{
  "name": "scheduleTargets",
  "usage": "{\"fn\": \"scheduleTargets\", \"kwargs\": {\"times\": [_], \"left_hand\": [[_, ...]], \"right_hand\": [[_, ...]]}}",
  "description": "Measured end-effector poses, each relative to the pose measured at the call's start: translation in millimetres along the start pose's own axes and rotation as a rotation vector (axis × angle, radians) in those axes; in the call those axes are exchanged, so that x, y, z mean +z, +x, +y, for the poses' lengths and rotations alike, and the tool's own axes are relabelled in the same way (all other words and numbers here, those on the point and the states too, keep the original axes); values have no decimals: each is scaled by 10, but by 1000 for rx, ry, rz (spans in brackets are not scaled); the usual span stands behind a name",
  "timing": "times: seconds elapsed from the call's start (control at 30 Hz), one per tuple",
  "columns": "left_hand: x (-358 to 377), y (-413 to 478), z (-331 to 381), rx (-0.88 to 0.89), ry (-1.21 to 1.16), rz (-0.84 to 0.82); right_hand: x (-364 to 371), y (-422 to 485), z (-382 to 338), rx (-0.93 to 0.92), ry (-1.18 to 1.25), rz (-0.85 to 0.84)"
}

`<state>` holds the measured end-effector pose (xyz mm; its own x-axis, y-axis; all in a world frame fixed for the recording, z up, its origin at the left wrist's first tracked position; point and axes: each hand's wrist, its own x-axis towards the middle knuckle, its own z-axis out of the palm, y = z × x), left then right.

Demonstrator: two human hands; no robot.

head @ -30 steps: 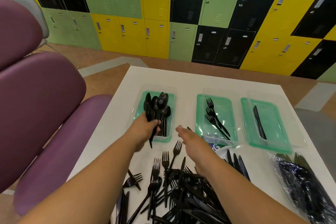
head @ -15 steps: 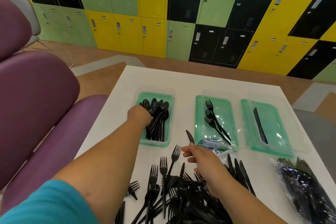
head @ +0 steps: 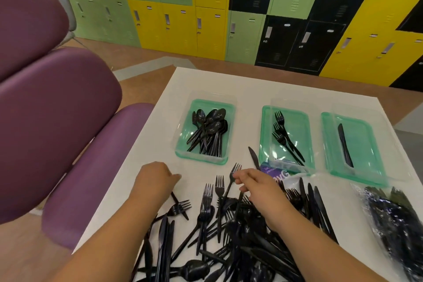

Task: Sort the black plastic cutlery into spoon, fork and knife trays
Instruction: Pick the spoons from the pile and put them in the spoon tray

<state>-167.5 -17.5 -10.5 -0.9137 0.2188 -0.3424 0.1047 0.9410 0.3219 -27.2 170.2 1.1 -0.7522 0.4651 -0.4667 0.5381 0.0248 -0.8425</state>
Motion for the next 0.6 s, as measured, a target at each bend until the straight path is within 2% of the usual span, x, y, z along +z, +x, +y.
{"fn": "scheduleTargets", "kwargs": {"times": [0.07, 0.13, 0.27, 0.43, 0.6], "left_hand": [[102, -53, -33, -38, 132, -93], [181, -80, 2, -72, 159, -126], [285, -76, 32, -133, 80, -98], [321, -97, 103, -126, 39, -73], [293, -161, 166, -19, -55, 2]], "right_hand": [[71, -54, 23, -7, -37, -26], [131, -98, 64, -44, -84, -43], [190, -208, 119, -160, -346, -93], [280, -333, 190, -353, -773, -181], [385, -382, 309, -456, -893, -210]]}}
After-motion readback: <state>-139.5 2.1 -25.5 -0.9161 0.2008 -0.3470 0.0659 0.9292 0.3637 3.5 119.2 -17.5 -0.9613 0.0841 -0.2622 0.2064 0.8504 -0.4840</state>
